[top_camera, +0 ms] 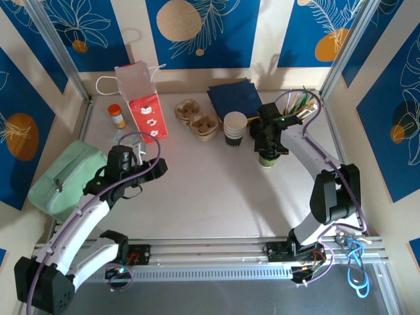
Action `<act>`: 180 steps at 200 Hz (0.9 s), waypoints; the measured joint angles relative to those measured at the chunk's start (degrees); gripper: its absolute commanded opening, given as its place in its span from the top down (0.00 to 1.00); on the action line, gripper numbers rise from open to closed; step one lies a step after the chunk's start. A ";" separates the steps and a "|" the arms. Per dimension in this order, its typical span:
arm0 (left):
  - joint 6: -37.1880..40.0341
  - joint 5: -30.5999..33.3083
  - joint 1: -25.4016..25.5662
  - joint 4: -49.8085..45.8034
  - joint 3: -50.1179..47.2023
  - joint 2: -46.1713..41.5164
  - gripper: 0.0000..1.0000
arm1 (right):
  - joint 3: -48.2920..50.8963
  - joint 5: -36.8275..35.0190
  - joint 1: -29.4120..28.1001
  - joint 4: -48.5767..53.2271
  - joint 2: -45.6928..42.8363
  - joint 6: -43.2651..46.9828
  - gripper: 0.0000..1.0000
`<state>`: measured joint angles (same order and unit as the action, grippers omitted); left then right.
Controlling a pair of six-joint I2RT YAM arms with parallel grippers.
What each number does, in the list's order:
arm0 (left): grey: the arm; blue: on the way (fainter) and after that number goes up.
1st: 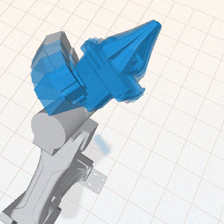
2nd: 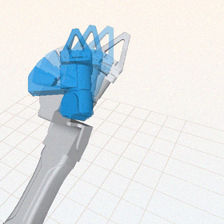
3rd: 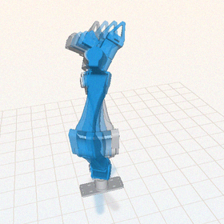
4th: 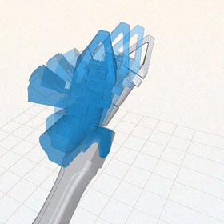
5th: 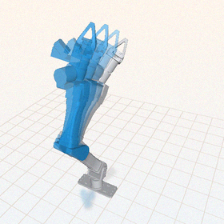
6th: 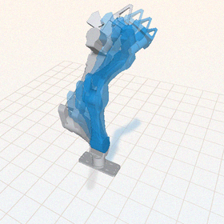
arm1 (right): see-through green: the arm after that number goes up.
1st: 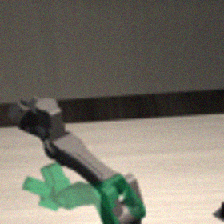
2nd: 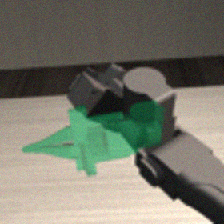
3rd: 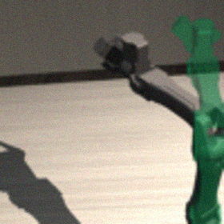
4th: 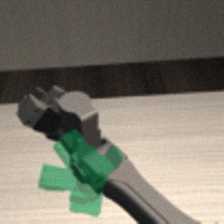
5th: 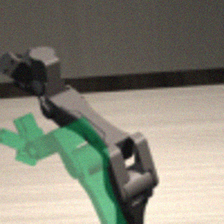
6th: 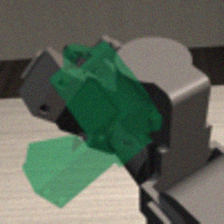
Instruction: Pack the takeout coffee
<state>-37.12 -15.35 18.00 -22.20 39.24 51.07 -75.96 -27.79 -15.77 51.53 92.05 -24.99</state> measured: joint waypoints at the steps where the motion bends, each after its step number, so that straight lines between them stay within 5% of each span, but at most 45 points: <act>1: 0.00 0.00 0.00 0.00 0.00 0.00 0.37 | 0.00 0.00 0.11 -0.04 0.00 0.02 0.28; 101: 0.17 0.02 -0.26 -1.49 0.07 -0.87 0.37 | 0.00 2.93 15.63 -2.71 0.00 2.54 0.28; 180: 0.15 0.02 -0.33 -2.54 0.07 -1.55 0.37 | -1.53 4.24 21.31 -3.54 1.95 2.54 0.28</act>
<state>-36.97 -15.33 17.67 -24.73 39.31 49.52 -77.49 -23.55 5.54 47.99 94.00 -22.46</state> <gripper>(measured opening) 0.632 0.720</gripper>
